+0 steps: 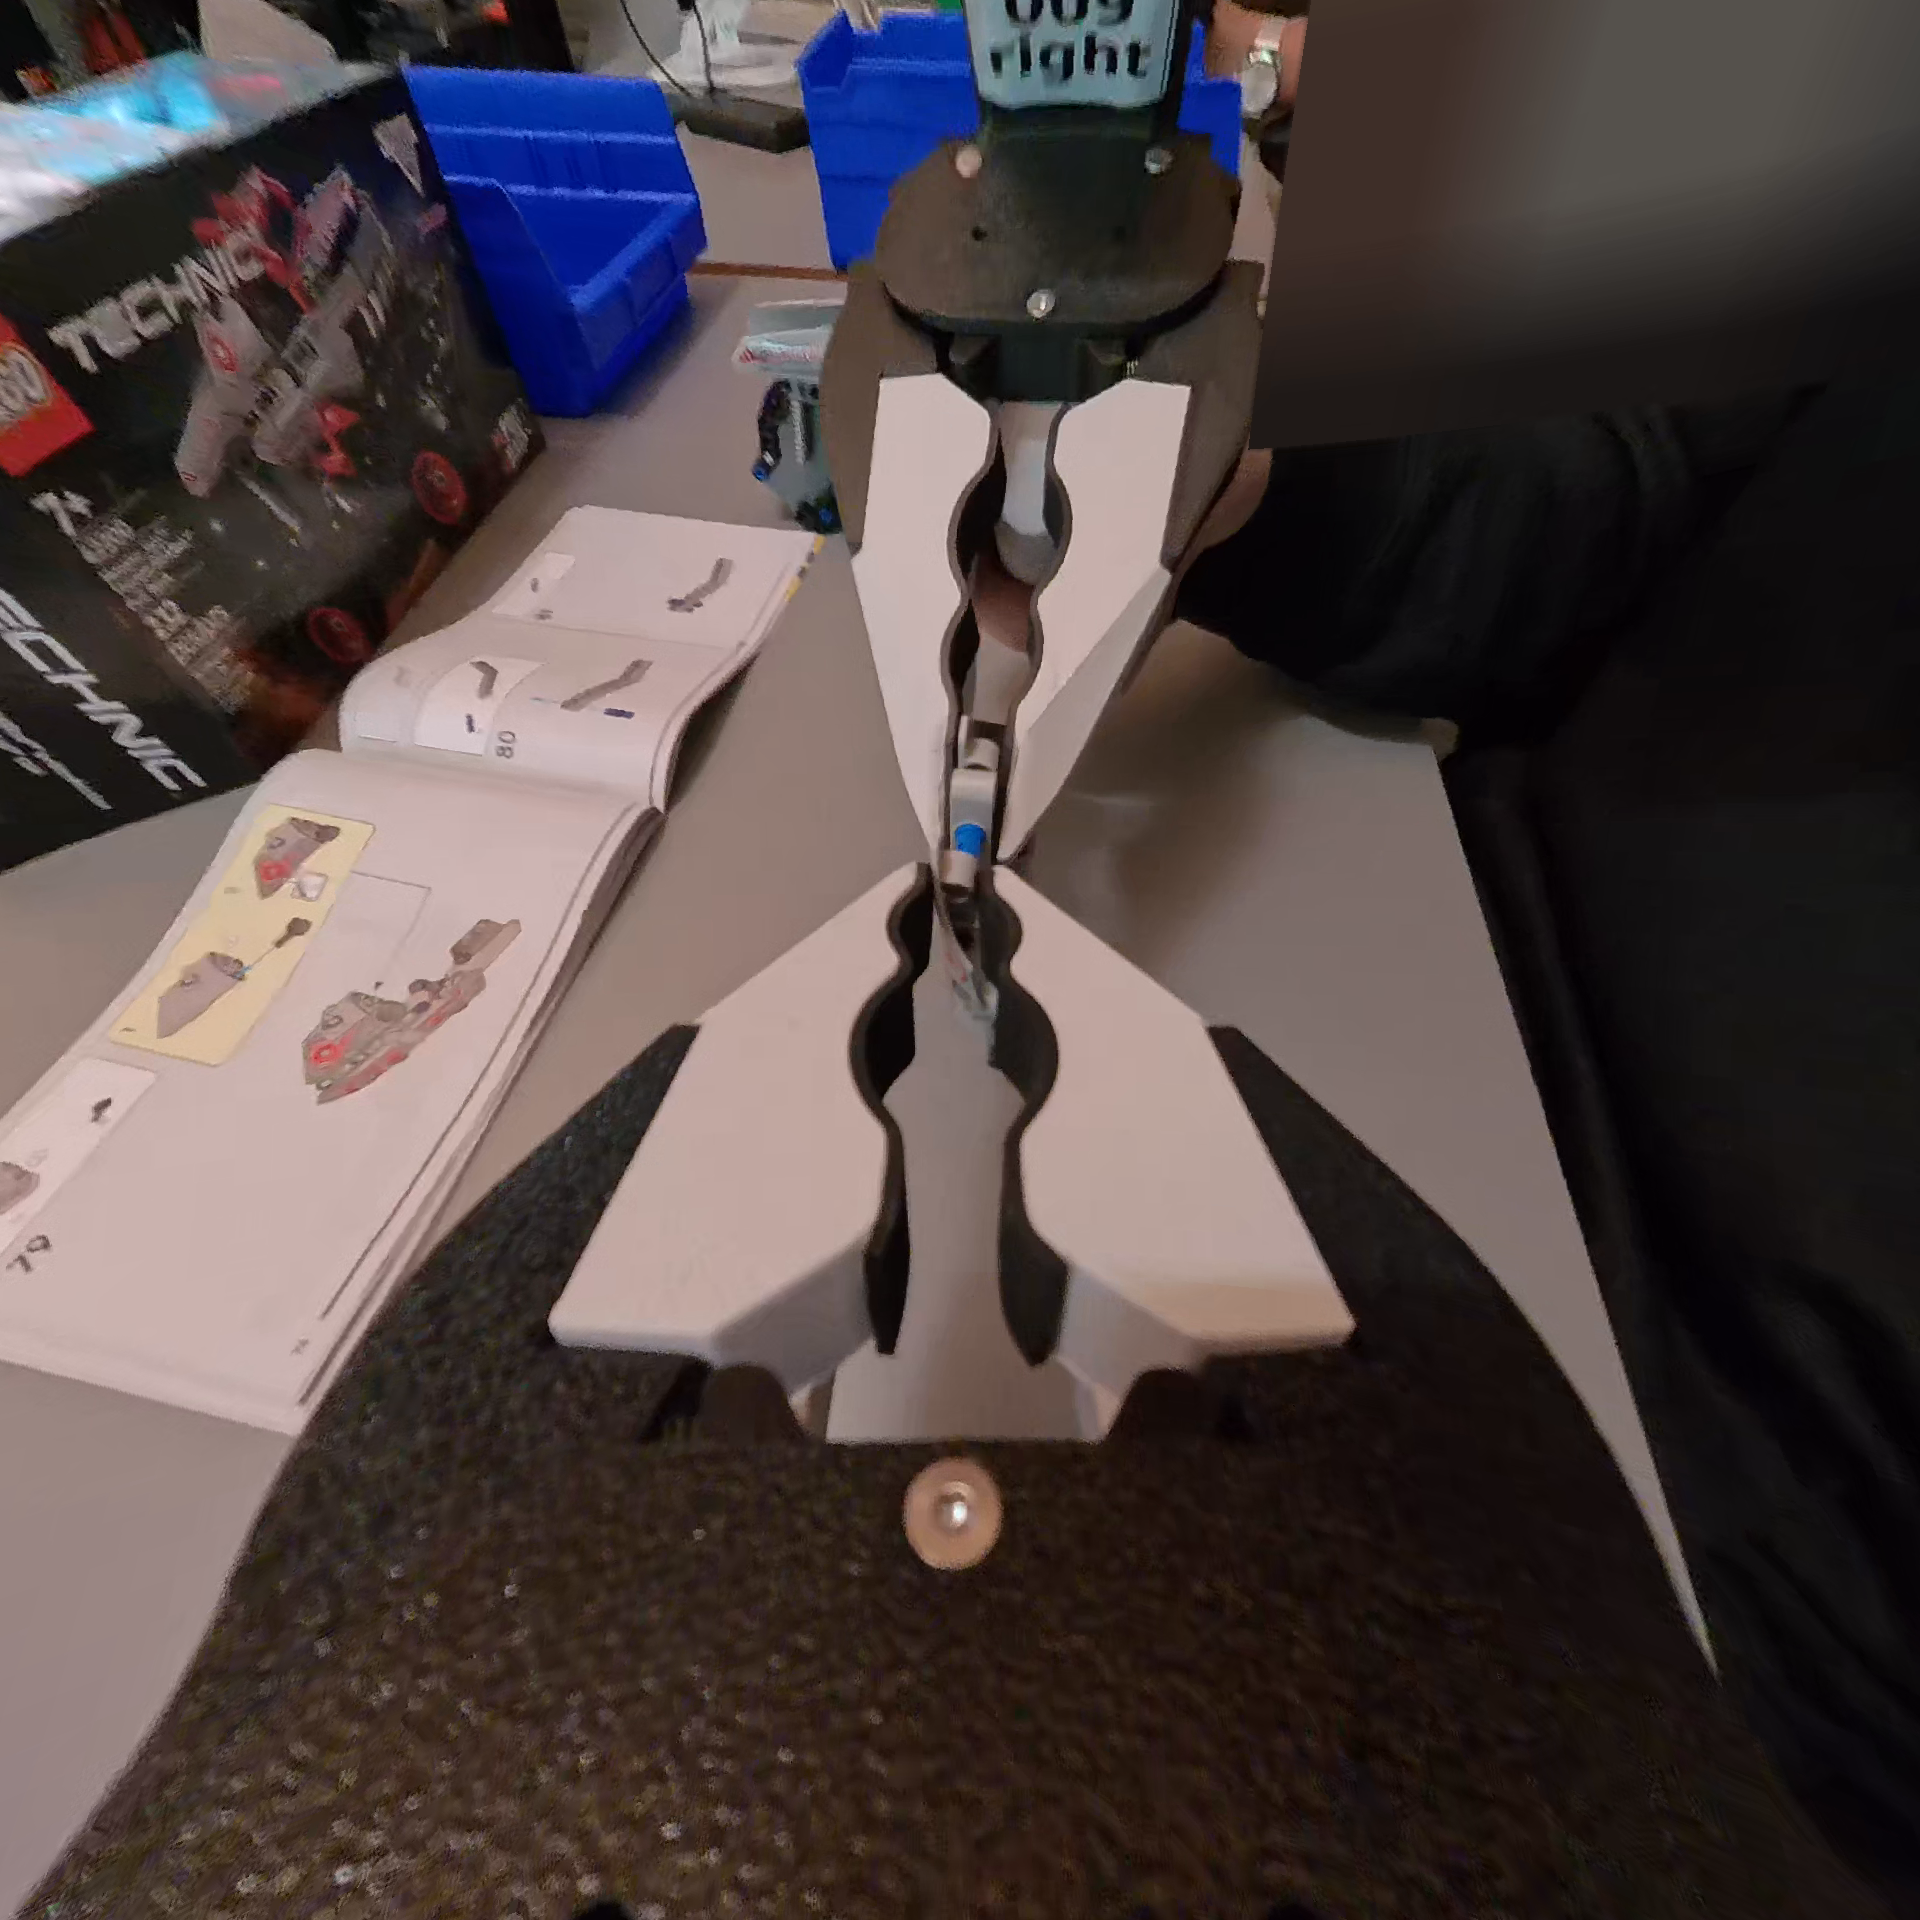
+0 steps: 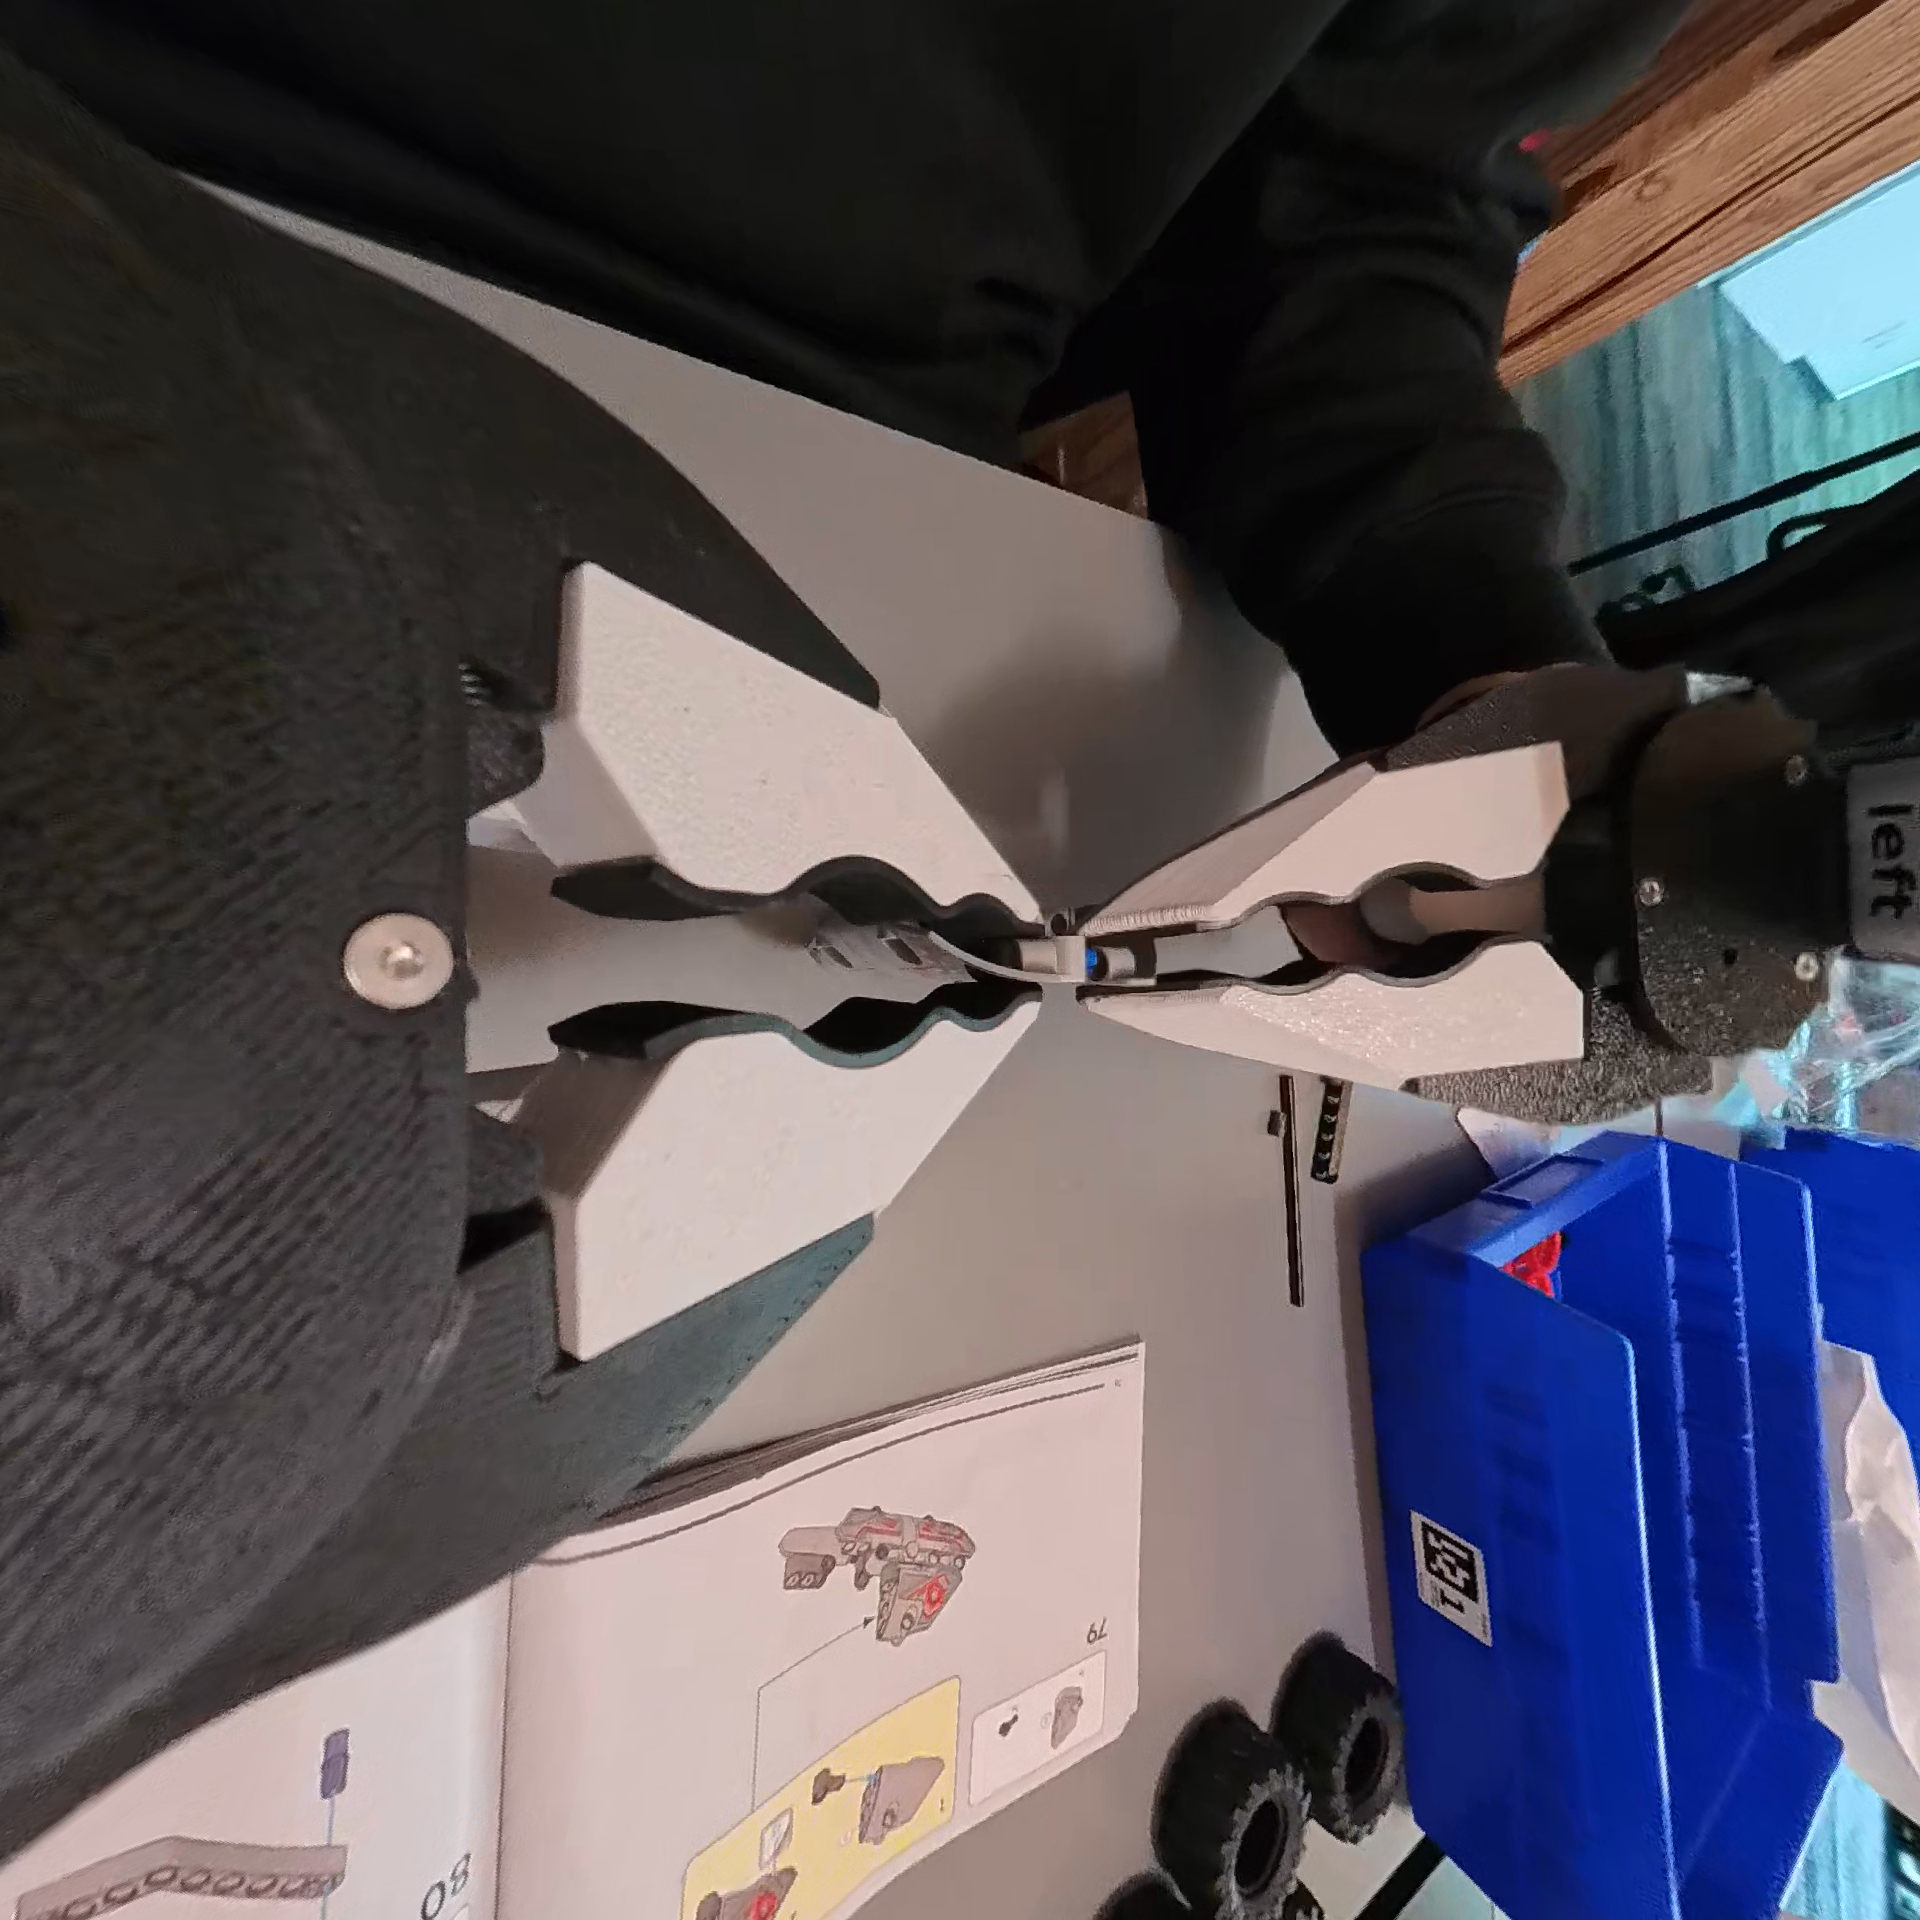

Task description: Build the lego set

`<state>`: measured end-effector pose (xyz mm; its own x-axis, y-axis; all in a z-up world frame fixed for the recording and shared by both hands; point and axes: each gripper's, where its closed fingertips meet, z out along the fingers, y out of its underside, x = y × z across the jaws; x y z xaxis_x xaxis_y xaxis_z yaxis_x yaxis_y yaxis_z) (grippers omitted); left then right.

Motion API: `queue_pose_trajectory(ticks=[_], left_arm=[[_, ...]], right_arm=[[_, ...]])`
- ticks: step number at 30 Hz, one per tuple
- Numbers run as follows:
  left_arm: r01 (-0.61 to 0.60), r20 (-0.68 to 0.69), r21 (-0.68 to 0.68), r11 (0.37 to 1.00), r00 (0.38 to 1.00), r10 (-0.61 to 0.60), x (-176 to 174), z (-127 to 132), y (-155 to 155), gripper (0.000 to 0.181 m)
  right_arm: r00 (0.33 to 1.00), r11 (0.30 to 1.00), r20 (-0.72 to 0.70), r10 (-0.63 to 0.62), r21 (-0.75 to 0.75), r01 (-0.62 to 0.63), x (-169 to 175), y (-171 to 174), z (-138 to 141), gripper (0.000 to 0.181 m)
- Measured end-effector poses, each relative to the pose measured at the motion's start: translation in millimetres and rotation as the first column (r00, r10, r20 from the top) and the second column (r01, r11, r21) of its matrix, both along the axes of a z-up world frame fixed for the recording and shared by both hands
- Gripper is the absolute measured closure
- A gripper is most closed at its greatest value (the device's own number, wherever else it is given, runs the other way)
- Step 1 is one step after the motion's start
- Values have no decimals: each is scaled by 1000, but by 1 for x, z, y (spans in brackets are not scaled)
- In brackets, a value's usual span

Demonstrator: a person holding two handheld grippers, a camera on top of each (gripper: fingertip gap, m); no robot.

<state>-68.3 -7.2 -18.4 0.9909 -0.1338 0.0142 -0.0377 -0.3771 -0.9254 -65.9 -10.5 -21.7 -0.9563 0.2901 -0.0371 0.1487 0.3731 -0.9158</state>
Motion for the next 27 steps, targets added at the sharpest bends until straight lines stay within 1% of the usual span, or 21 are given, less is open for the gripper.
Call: queue_pose_trajectory(ticks=[2, 3, 4, 5, 6, 10, 14, 18, 20, 27], left_arm=[[6, -1, 37, 999, 1000, -6, 1, 6, 0, 174], [12, 10, 55, 998, 1000, -13, 3, 10, -1, 168], [14, 19, 64, 998, 1000, -15, 3, 13, -2, 162], [14, 18, 57, 998, 1000, -15, 3, 13, -4, 162], [10, 8, 46, 999, 1000, -10, 3, 13, -5, 162], [10, -26, -9, 1000, 1000, -10, 5, 5, -4, 173], [12, -39, -31, 999, 999, -13, 5, 1, -2, 176], [-12, -34, -46, 999, 999, 11, -1, -3, -3, 177], [-13, -16, -44, 999, 1000, 12, -3, -5, -5, 177], [-11, 21, -51, 999, 1000, 13, -6, -7, -8, 177]], right_arm=[[999, 999, 37, -6, -48, 8, -1, 1, 4, 175], [999, 998, 45, 3, -59, 0, 0, 1, 6, 175], [999, 999, 40, -5, -46, 7, -1, 3, 5, 175], [999, 1000, 38, -19, -24, 20, -2, 5, 2, 175], [999, 1000, 46, -11, -17, 12, -1, 5, 2, 175], [997, 999, 79, 24, -40, -20, 5, 0, 3, 175], [995, 999, 96, 30, -34, -27, 7, -1, 1, 175], [1000, 999, 10, -18, -28, 18, -3, 0, -1, 176], [999, 999, 2, -32, -35, 32, -6, -1, -3, 175], [999, 996, -36, -20, -83, 17, -9, -6, -3, 176]])
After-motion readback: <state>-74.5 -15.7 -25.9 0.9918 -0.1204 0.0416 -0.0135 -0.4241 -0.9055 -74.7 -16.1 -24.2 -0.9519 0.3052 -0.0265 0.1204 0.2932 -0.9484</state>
